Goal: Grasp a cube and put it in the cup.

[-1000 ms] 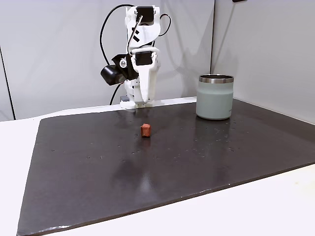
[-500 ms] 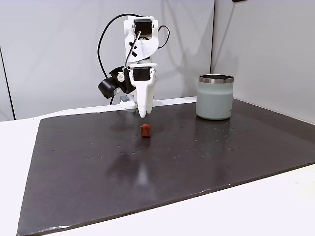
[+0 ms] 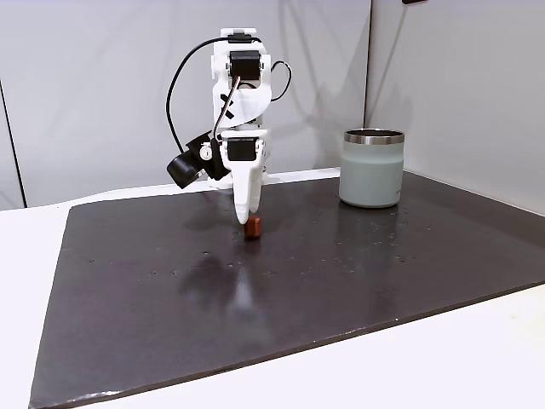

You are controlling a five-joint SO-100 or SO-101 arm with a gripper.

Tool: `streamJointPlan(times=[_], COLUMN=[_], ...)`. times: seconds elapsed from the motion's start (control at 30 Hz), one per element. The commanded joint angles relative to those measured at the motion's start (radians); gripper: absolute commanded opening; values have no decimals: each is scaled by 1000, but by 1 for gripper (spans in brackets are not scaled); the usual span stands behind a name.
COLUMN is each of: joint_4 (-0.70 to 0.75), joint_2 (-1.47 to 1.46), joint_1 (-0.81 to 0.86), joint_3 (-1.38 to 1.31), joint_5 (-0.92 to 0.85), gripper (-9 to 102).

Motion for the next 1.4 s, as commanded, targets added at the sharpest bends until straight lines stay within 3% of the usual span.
streamJointPlan(times=[0.0, 0.63, 1.03, 1.37], joint_4=[-6, -55, -60, -55], joint_2=[-2, -100, -95, -78], joint_1=[-2, 2, 8, 11], joint_3=[-5, -5, -5, -5], joint_5=[-12, -34, -29, -29], gripper=[28, 27, 11, 8])
